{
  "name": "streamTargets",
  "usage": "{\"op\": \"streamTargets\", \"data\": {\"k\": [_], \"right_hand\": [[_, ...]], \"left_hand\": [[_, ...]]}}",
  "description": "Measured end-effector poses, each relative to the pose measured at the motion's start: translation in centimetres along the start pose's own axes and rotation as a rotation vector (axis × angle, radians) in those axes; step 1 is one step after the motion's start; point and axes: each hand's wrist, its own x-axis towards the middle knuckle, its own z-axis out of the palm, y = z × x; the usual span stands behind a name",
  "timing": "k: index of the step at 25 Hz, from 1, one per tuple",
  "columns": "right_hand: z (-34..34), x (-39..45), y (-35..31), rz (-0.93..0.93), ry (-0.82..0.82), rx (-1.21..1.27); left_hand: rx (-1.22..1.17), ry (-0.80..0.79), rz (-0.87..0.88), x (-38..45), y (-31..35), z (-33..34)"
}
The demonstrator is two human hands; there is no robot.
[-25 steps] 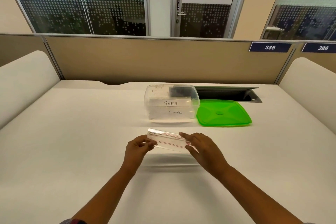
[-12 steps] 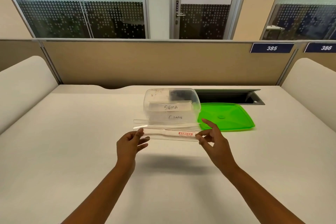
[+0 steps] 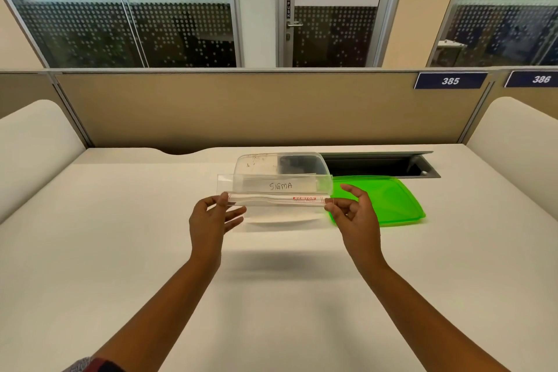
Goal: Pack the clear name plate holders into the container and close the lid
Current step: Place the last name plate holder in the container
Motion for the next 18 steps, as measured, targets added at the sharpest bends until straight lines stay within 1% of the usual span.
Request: {"op": "streamTargets", "data": {"k": [3, 6, 10, 13, 16, 18], "right_hand": [[1.0, 1.6, -0.2, 0.055, 0.057, 0.094], [2.6, 3.7, -0.3, 0.127, 0.134, 0.163], [4.0, 6.5, 0.0, 0.146, 0.206, 0.126], [3.8, 8.3, 0.5, 0.142, 0.174, 0.009], [3.4, 9.7, 0.6, 0.167, 0.110, -0.069], [3.4, 10.1, 0.8, 0.171, 0.082, -0.124]], "left_hand": [[0.033, 0.005, 0.054, 1.4, 0.5, 0.7], [0.048, -0.046, 0.051, 2.7, 0.9, 1.9], [0.125, -0.134, 0.010, 4.4, 1.3, 3.1], [0.220, -0.156, 0.000, 5.5, 1.3, 2.9], [0.348, -0.133, 0.074, 6.4, 1.4, 3.0], [0.393, -0.151, 0.109, 6.9, 1.4, 3.2]]}}
